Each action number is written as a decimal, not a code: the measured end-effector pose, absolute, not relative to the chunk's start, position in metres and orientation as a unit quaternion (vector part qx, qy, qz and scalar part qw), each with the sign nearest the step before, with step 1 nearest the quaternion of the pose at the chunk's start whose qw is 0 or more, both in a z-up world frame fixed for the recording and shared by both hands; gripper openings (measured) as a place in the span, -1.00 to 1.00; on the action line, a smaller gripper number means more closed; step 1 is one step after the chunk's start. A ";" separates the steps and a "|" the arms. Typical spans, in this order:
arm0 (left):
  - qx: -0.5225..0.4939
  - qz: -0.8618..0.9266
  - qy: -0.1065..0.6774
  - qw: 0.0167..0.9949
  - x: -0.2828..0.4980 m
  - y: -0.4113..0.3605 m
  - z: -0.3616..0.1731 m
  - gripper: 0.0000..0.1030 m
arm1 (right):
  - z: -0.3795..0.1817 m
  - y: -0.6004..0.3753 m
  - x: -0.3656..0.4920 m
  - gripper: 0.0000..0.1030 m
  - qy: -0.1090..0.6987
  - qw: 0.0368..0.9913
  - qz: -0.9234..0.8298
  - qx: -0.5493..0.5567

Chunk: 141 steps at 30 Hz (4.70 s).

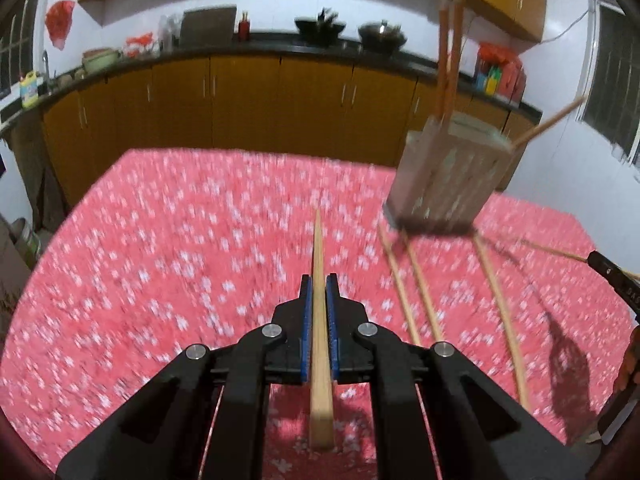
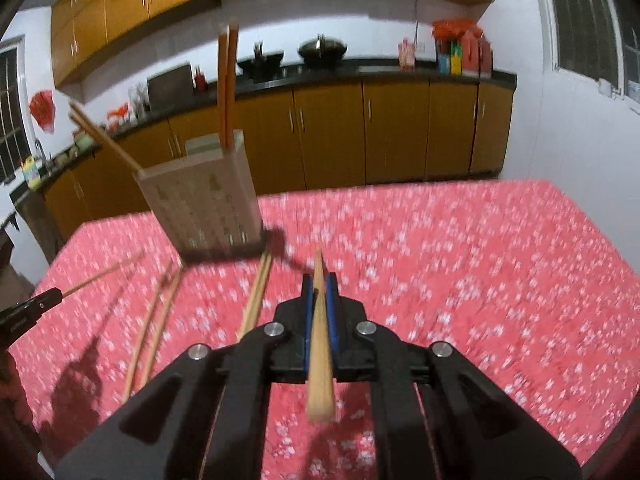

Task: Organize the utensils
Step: 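Lift both chopsticks and carry them upright over the beige utensil holder, then open both grippers to drop the chopsticks into the holder, then grasp a chopstick with the right gripper while the left gripper grasps another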

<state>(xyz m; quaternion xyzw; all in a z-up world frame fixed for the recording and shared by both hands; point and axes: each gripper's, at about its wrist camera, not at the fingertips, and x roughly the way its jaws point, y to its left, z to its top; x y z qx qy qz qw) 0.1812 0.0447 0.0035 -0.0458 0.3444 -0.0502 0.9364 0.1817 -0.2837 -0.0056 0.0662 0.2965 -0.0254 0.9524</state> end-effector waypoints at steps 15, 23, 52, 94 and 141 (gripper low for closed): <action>-0.054 -0.067 0.261 0.961 0.180 0.040 0.068 -0.85 | 0.034 -0.281 0.175 -0.86 0.235 0.970 -0.019 0.057; -0.050 -0.070 0.259 0.962 0.181 0.041 0.070 -0.85 | 0.041 -0.278 0.175 -0.86 0.226 0.973 -0.016 0.051; -0.097 -0.120 0.084 0.984 0.211 -0.027 0.183 -0.85 | 0.160 -0.236 0.232 -0.86 0.057 0.994 0.068 0.068; -0.089 -0.110 0.134 0.981 0.169 -0.002 0.130 -0.69 | 0.041 -0.266 0.192 -0.58 0.237 0.967 0.045 0.083; -0.070 -0.153 0.427 0.889 0.171 -0.028 -0.068 -0.69 | -0.100 -0.249 0.203 -0.84 0.423 0.904 -0.011 0.061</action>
